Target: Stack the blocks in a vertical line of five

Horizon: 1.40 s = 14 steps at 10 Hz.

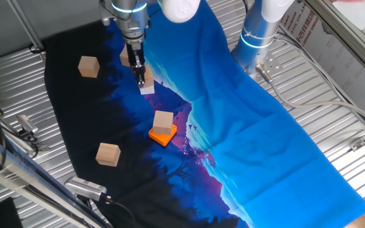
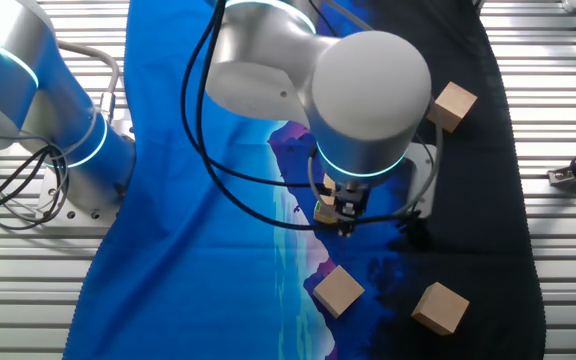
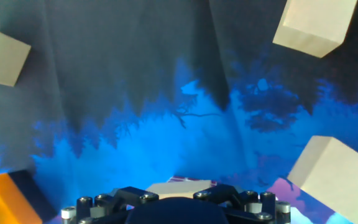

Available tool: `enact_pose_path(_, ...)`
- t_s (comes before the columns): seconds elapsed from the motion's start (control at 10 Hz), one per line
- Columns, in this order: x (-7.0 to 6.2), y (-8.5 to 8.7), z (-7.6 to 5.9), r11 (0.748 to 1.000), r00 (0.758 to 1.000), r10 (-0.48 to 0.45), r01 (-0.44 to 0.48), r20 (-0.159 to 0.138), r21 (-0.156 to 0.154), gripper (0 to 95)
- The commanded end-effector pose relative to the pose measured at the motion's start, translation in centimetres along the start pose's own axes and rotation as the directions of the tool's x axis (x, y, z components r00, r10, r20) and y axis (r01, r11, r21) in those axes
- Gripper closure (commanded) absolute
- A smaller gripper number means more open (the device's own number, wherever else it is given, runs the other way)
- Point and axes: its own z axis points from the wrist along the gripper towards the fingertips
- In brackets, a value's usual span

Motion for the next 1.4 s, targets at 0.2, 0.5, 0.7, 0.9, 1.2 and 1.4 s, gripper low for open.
enact_pose_path(0.2,0.0,0.0,-0.2,0.999,0.999,-0.031,0.031,-0.008,0.011,95.0)
enact_pose_path(0.5,-0.3,-0.1,-1.0,0.998,0.998,-0.061,0.062,-0.029,0.015,95.0)
enact_pose_path(0.7,-1.4,-0.2,-1.9,0.997,0.997,-0.069,0.069,-0.046,0.018,95.0)
enact_pose_path(0.9,-3.0,-0.2,-2.4,0.997,0.996,-0.07,0.071,-0.049,0.018,95.0)
enact_pose_path(1.2,-5.9,0.8,-2.5,0.998,0.997,-0.061,0.063,-0.048,0.025,95.0)
enact_pose_path(1.4,-6.4,2.1,-1.4,0.998,0.998,-0.043,0.044,-0.036,0.034,95.0)
